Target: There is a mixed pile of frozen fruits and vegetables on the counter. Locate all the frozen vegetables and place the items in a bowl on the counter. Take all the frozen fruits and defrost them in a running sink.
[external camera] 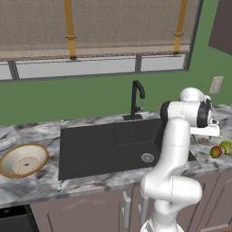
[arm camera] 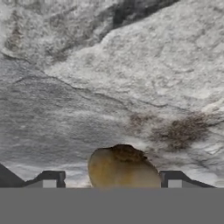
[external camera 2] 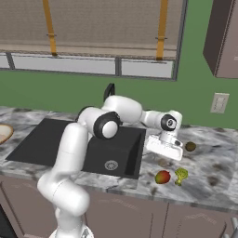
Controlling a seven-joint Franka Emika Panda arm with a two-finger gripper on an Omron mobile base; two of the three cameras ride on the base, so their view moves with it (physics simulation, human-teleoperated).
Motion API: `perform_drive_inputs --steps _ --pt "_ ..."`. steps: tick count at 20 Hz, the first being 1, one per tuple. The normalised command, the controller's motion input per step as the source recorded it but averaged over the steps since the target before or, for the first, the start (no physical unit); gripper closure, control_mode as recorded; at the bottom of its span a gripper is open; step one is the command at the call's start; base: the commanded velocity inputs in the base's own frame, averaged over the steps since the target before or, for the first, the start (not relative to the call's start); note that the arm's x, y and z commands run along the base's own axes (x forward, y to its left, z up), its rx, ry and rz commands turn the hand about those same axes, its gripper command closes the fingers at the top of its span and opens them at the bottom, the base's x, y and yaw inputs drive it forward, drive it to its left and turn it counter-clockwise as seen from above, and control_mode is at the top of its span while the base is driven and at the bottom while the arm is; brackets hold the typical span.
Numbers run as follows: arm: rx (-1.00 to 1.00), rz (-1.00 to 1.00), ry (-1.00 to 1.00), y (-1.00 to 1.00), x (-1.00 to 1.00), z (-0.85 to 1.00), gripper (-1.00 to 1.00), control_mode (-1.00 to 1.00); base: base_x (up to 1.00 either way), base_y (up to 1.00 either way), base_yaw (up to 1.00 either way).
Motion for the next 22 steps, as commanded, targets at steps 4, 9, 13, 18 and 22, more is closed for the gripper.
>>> perform_drive_inputs --steps 4,9,13,18,22 --pt "0.0 0.0 0.0 -0.23 -0.35 -0.34 1.0 -1.0 0.0 0.0 0.0" --pt "0.0 0.0 0.0 0.01 -0.11 -0.04 1.0 -1.0 0.0 0.0 0.0" --pt "0.0 -0.04 -0.25 0.64 -0.16 0.93 1.0 -1.0 0.0 0.0 0.0" --pt "0.0 -0.01 -0.22 0.99 -0.06 0.99 1.0 -1.0 0.0 0.0 0.0" --pt "0.03 -0.02 -0.15 0.89 -0.06 0.63 1.0 -1.0 0.0 0.0 0.0"
